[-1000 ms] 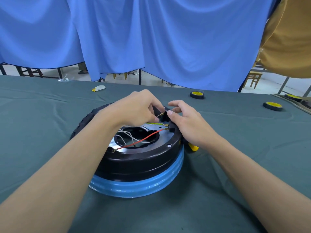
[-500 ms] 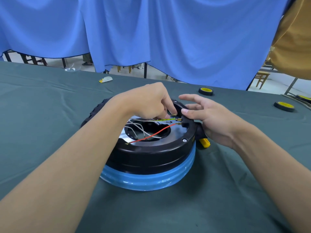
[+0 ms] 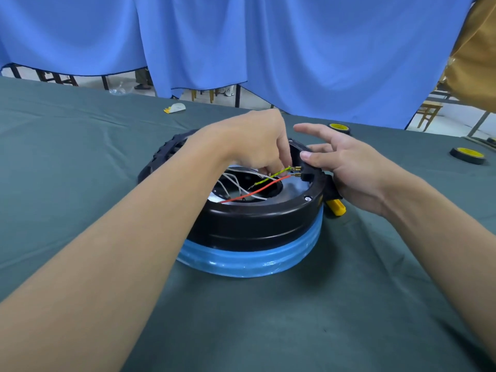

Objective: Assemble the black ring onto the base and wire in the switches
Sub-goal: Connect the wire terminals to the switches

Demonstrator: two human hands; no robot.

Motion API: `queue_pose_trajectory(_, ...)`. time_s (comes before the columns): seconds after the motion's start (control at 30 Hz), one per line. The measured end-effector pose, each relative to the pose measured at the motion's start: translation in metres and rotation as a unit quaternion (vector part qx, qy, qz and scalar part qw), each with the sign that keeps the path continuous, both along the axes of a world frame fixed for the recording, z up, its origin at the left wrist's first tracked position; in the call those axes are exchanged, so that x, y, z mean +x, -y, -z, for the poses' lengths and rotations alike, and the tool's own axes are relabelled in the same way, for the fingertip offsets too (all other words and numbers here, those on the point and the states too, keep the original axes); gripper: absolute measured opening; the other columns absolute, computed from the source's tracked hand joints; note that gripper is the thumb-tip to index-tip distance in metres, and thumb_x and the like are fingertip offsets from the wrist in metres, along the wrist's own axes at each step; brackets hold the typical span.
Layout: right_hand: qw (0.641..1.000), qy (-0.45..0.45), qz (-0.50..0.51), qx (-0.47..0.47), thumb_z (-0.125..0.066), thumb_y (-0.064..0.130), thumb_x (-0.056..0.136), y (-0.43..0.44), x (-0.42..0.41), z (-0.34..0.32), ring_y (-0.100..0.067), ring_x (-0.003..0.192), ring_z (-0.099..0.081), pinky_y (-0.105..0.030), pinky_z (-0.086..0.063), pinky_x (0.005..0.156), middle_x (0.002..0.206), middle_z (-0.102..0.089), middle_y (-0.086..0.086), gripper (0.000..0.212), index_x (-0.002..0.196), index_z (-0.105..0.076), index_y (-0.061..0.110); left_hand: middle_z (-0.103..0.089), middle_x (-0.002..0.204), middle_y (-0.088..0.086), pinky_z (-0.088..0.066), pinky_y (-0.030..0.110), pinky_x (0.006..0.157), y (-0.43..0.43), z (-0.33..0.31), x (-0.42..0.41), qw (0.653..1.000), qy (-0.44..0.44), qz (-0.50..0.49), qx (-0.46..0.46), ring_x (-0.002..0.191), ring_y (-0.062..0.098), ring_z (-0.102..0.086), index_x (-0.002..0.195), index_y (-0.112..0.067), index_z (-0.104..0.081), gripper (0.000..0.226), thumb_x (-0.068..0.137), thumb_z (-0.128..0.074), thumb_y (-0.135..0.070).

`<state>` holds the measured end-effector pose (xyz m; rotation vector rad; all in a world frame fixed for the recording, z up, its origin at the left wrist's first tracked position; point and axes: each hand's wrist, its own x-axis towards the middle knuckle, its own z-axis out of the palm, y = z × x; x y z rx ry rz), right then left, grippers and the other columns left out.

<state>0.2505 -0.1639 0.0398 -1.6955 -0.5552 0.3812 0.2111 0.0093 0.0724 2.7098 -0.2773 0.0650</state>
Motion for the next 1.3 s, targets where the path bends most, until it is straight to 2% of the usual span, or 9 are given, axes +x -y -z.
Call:
queue_pose_trajectory(0.13, 1.0, -0.002, 0.0, -0.001, -0.051, 0.006, 0.097, 0.0001, 0.0009, 0.0009, -0.025, 0.087, -0.064, -0.032, -0.057, 0.069, 0.125, -0.057, -0.021, 0.041, 0.132, -0.053, 0.029, -0.063, 0.05, -0.013, -0.036, 0.007, 0.045, -0.0002, 0.0012, 0.0005, 1.0, 0.015, 0.0, 0.001, 0.048, -0.003, -0.056, 0.09, -0.025, -0.08, 0.019, 0.083, -0.07, -0.01)
queue_pose_trajectory(0.23, 1.0, -0.003, -0.001, 0.001, -0.051, 0.006, 0.097, 0.0, 0.0016, 0.0012, -0.023, 0.083, -0.064, -0.03, -0.056, 0.062, 0.114, -0.061, -0.019, 0.041, 0.133, -0.052, 0.028, -0.07, 0.066, -0.005, -0.04, 0.016, 0.055, -0.0005, 0.0018, 0.0003, 1.0, 0.02, -0.003, 0.005, 0.059, 0.002, -0.06, 0.089, -0.03, -0.079, 0.022, 0.084, -0.067, -0.011)
queue_pose_trajectory(0.37, 1.0, -0.001, -0.002, -0.001, -0.052, 0.008, 0.097, 0.0002, 0.003, 0.0021, -0.022, 0.08, -0.064, -0.029, -0.056, 0.058, 0.106, -0.063, -0.011, 0.04, 0.132, -0.053, 0.028, -0.073, 0.073, -0.002, -0.04, 0.017, 0.057, 0.0011, 0.0031, 0.0004, 1.0, 0.025, -0.001, 0.013, 0.063, 0.004, -0.058, 0.092, -0.03, -0.079, 0.024, 0.085, -0.066, -0.012)
queue_pose_trajectory(0.57, 1.0, -0.007, -0.007, 0.008, -0.051, 0.007, 0.097, 0.0, 0.0039, 0.003, -0.019, 0.078, -0.067, -0.029, -0.055, 0.057, 0.102, -0.065, -0.007, 0.04, 0.132, -0.053, 0.027, -0.066, 0.065, -0.01, -0.04, 0.014, 0.056, 0.0005, 0.0024, 0.0001, 1.0, 0.03, 0.004, 0.008, 0.061, 0.002, -0.056, 0.095, -0.027, -0.078, 0.023, 0.087, -0.065, -0.01)
queue_pose_trajectory(0.67, 1.0, -0.006, -0.005, 0.004, -0.052, 0.008, 0.097, 0.0004, 0.0039, 0.0028, -0.02, 0.078, -0.067, -0.03, -0.055, 0.058, 0.11, -0.063, -0.013, 0.04, 0.131, -0.053, 0.028, -0.065, 0.064, -0.013, -0.039, 0.009, 0.052, -0.0011, 0.0022, 0.0007, 0.999, 0.036, 0.012, -0.001, 0.056, -0.001, -0.054, 0.09, -0.028, -0.077, 0.019, 0.088, -0.066, -0.012)
queue_pose_trajectory(0.83, 1.0, -0.011, -0.006, 0.002, -0.052, 0.008, 0.097, 0.0004, 0.0037, 0.0029, -0.022, 0.082, -0.067, -0.029, -0.055, 0.056, 0.124, -0.058, -0.02, 0.039, 0.131, -0.053, 0.028, -0.064, 0.061, -0.012, -0.044, 0.021, 0.061, -0.0044, 0.0018, 0.0009, 0.999, 0.019, 0.032, -0.006, 0.055, 0.002, -0.052, 0.089, -0.025, -0.077, 0.019, 0.089, -0.066, -0.011)
queue_pose_trajectory(0.93, 1.0, -0.01, -0.006, 0.001, -0.052, 0.008, 0.097, 0.0012, 0.004, 0.0027, -0.022, 0.081, -0.067, -0.03, -0.055, 0.057, 0.125, -0.058, -0.02, 0.039, 0.131, -0.054, 0.028, -0.06, 0.052, -0.018, -0.04, 0.015, 0.057, -0.0059, 0.0015, 0.001, 0.999, 0.012, 0.037, -0.005, 0.052, -0.001, -0.053, 0.084, -0.029, -0.075, 0.022, 0.089, -0.065, -0.01)
queue_pose_trajectory(1.17, 1.0, -0.001, -0.007, 0.003, -0.051, 0.007, 0.097, 0.0003, 0.0045, 0.0037, -0.019, 0.077, -0.066, -0.029, -0.056, 0.058, 0.106, -0.063, -0.011, 0.04, 0.133, -0.052, 0.025, -0.064, 0.063, -0.012, -0.039, 0.017, 0.056, -0.0006, 0.0028, 0.0005, 0.999, 0.02, 0.025, 0.006, 0.053, 0.0, -0.053, 0.09, -0.028, -0.077, 0.023, 0.088, -0.064, -0.009)
queue_pose_trajectory(1.3, 1.0, 0.006, -0.002, 0.007, -0.051, 0.007, 0.097, -0.0008, 0.0045, 0.0053, -0.014, 0.07, -0.063, -0.026, -0.051, 0.053, 0.094, -0.061, -0.004, 0.042, 0.132, -0.054, 0.031, -0.062, 0.061, -0.014, -0.038, 0.016, 0.054, 0.0038, 0.0029, -0.0008, 0.999, 0.038, 0.011, 0.011, 0.053, -0.003, -0.052, 0.08, -0.03, -0.074, 0.024, 0.086, -0.064, -0.009)
